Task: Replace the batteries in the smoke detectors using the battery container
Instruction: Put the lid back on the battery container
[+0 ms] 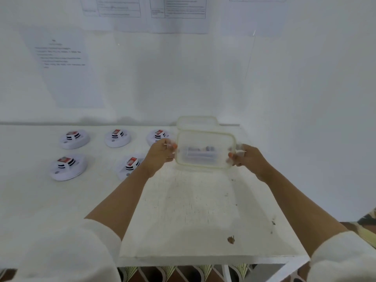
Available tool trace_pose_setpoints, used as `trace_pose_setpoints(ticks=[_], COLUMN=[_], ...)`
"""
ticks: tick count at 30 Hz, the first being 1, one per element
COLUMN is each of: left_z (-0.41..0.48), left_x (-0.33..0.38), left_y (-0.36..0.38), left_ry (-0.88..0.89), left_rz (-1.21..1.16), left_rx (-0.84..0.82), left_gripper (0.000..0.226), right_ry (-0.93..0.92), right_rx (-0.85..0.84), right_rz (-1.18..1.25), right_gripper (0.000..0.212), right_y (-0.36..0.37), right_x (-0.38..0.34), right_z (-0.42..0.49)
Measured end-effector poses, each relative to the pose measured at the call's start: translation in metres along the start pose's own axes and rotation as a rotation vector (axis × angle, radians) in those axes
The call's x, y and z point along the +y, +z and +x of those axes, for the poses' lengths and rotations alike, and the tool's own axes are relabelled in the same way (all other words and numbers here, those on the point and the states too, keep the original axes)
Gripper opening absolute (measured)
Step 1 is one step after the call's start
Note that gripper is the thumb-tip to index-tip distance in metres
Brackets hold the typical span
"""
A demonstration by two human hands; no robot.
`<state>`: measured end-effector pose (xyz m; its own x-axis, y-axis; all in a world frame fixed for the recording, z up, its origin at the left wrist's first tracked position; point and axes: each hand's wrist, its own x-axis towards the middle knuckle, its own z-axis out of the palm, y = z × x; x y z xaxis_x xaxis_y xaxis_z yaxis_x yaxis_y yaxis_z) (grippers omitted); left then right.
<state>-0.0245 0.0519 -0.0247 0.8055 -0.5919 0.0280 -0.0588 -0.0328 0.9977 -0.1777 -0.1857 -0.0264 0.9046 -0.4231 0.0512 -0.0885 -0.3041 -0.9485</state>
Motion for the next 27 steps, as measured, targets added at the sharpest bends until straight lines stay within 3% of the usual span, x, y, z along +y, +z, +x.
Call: trace_pose_setpoints(ticks=[5,12,15,19,27], left_z=[0.043,0.078,0.082,0.086,0.073], left_x=[0.011,0.010,0.004,0.003,0.005], left_y=[0.002,0.002,0.001,-0.003,-0.006], left_ry=[-0.152,-0.284,-0.351,-0.382,-0.466], left_rz=[0.025,0.135,0.073,0.008,0.030], left_rx=[0.142,0.159,0.101,0.078,0.048], left_gripper=[0.025,0.014,0.016,0.016,0.012], right_ry=[0.147,0.302,0.354,0.424,0.511], right_rx=[0.097,0.186,0.193,0.186,0.064], right_rz=[0.096,-0.078,-0.074,0.019,0.094], right_gripper=[0.041,0.055,0.047,0.009,0.024], right_y=[0.005,0.016,0.020,0.021,0.019], right_x=[-0.017,-0.021,-0.019,-0.022,-0.020], right_z=[0.038,0.077,0.085,0.089,0.077])
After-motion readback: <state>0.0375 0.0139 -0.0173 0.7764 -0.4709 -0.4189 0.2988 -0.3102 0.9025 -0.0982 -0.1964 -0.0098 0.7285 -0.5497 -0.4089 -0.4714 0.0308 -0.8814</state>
